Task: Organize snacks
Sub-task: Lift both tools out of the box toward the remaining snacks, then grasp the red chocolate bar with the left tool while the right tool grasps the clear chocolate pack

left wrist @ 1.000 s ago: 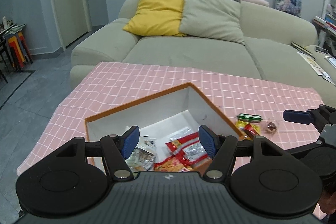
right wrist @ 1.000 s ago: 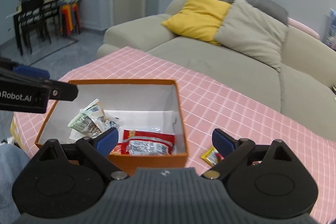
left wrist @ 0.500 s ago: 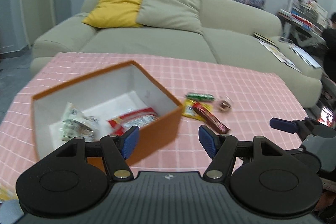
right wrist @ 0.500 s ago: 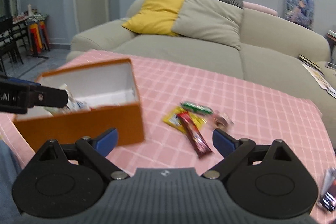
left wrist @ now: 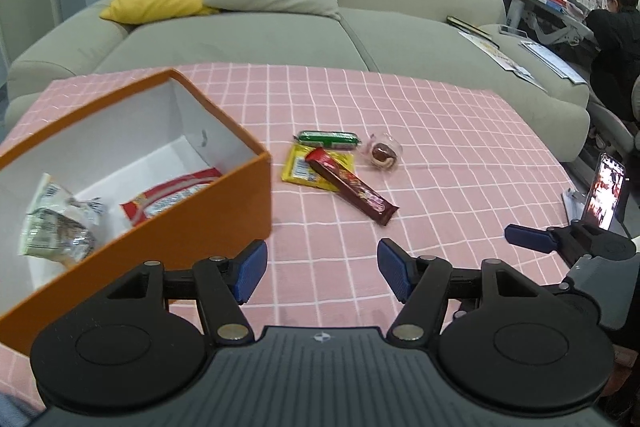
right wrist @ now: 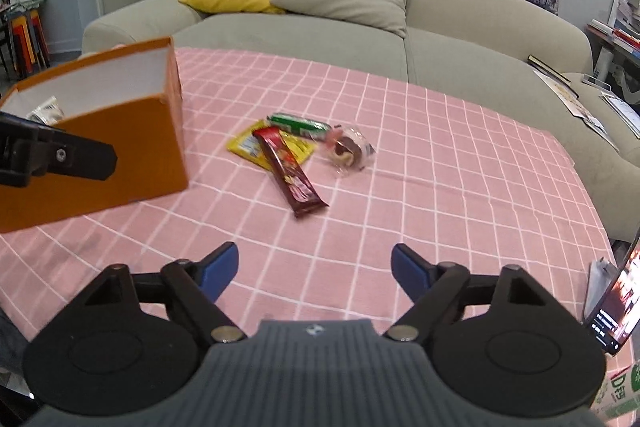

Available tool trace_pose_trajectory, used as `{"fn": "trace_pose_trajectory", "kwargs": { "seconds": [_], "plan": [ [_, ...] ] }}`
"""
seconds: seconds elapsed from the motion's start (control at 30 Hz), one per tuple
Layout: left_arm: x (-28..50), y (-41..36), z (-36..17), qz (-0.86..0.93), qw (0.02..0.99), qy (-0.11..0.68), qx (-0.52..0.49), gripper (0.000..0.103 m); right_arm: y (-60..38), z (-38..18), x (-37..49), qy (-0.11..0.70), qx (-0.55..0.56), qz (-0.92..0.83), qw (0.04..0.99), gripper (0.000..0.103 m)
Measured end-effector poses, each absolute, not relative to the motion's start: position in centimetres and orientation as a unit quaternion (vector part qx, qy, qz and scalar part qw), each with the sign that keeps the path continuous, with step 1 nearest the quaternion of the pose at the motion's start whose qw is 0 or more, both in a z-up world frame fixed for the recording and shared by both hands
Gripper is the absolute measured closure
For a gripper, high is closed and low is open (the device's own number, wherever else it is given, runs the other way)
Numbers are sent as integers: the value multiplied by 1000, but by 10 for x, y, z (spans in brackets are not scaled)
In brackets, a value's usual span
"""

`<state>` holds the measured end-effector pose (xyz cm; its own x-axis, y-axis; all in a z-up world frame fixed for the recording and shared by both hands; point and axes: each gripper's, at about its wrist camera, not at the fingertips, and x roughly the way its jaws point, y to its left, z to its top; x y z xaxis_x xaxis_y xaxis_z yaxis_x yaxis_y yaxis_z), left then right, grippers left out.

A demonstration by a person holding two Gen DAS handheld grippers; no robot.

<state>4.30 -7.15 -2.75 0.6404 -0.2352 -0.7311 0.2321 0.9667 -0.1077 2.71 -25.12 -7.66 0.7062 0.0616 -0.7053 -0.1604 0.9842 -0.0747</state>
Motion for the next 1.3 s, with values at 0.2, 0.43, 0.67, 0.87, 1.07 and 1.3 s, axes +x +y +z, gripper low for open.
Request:
{"fn": "trace_pose_trajectory", "kwargs": {
  "seconds": [0.2, 0.43, 0.67, 0.87, 1.07, 1.3],
  "plan": [
    [69, -90, -35, -142, 899, 413, -31, 29, -259, -87, 46, 389, -84, 56, 916, 36],
    [104, -118, -47, -127, 893, 429, -47, 29, -277, -97, 78, 390, -88, 47, 915, 36],
    [147, -141, -65, -95, 883, 458, -49, 28, -285, -105, 111, 391, -95, 49, 914, 36],
    [176, -153, -89, -58, 868, 491, -43, 27, -289, -116, 130, 404, -100, 52, 908, 36],
    [194, -155, -107, -26, 856, 512, -66, 27, -295, -124, 139, 402, -100, 63, 908, 35],
    [199, -155, -115, -25, 849, 526, -38, 44, -300, -128, 147, 394, -106, 80, 909, 34]
  ]
}}
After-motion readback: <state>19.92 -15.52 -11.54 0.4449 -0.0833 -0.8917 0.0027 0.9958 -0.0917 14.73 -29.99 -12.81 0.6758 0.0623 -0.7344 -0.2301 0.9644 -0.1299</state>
